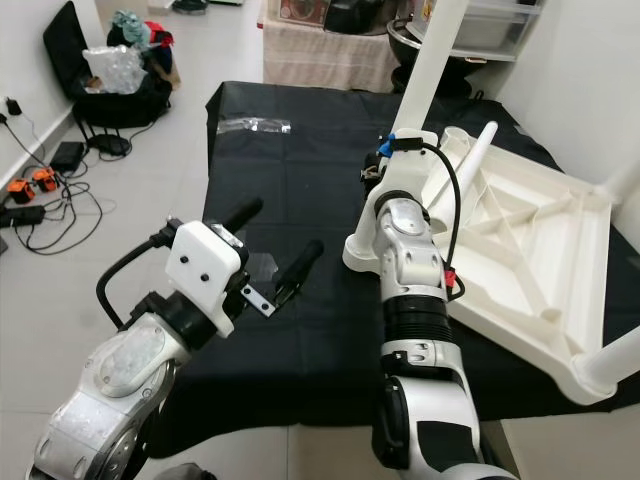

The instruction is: Building children table

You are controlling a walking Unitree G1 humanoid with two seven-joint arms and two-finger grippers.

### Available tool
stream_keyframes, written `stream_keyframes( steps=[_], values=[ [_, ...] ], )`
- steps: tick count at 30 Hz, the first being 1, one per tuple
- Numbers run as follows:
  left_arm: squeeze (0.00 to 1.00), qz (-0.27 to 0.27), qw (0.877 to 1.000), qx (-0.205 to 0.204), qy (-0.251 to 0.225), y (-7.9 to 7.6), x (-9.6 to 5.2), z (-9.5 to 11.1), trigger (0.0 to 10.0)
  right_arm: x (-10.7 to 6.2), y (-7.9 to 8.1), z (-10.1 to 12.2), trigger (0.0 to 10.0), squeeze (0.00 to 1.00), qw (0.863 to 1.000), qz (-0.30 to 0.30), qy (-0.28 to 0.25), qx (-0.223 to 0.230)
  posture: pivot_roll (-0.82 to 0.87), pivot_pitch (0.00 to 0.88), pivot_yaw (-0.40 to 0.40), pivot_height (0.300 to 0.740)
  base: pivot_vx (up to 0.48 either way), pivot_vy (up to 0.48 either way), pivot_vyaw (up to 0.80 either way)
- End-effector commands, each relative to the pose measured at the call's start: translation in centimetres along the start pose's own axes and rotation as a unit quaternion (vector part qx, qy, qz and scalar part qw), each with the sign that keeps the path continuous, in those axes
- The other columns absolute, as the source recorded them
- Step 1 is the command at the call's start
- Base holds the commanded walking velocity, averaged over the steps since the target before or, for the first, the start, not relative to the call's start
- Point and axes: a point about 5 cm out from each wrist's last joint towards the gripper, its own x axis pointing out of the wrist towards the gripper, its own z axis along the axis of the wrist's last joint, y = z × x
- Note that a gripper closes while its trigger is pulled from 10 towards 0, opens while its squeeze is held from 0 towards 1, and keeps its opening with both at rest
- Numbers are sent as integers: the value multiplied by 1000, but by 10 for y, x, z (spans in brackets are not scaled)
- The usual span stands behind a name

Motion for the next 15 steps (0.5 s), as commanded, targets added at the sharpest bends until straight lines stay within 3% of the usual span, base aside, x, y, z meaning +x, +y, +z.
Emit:
stream_keyframes(
  steps=[1, 4, 5, 6, 7, 8, 9, 13, 14, 15],
  values=[
    [0, -5, 1000, -4, 1, -3, 1, -1, 10000, -1, -25, -20, 0, 0, 995, -78, 53, -16, 83, 69, -101, 740, 0, 0, 0],
    [0, -5, 1000, -4, 1, -2, 2, -1, 10000, -9, -13, -17, 0, 0, 993, -107, 47, -3, 81, 72, -103, 740, 0, 0, 0],
    [0, -4, 1000, -4, 0, -2, 2, -1, 10000, -10, -1, -16, 314, 0, 995, -85, 40, 12, 81, 72, -103, 740, 0, 0, 0],
    [0, -4, 1000, -4, 0, -2, 2, -1, 10000, -10, -1, -16, 314, 0, 995, -85, 40, 12, 81, 72, -103, 740, 0, 0, 0],
    [0, -4, 1000, -4, 0, -2, 2, -1, 10000, -11, 13, -11, 10000, 0, 999, -33, 19, 22, 79, 72, -101, 740, 0, 0, 0],
    [0, -4, 1000, -4, 0, -2, 2, -1, 10000, -11, 13, -11, 10000, 0, 999, -33, 19, 22, 79, 72, -101, 740, 0, 0, 0],
    [0, -4, 1000, -5, 0, -2, 2, -1, 10000, -11, 21, -6, 10000, 1000, 1000, 7, -8, 21, 79, 72, -101, 740, 0, 0, 0],
    [0, -3, 1000, -5, 0, -2, 2, -2, 10000, -13, 29, 2, 10000, 1000, 998, 50, -40, 8, 79, 72, -101, 740, 0, 0, 0],
    [0, -3, 1000, -5, 0, -1, 2, -2, 10000, -13, 36, 6, 10000, 0, 993, 104, -45, 18, 79, 73, -102, 740, 0, 0, 0],
    [0, -3, 1000, -5, 0, -1, 2, -2, 10000, -13, 36, 6, 10000, 0, 993, 104, -45, 18, 79, 73, -102, 740, 0, 0, 0]
  ],
)
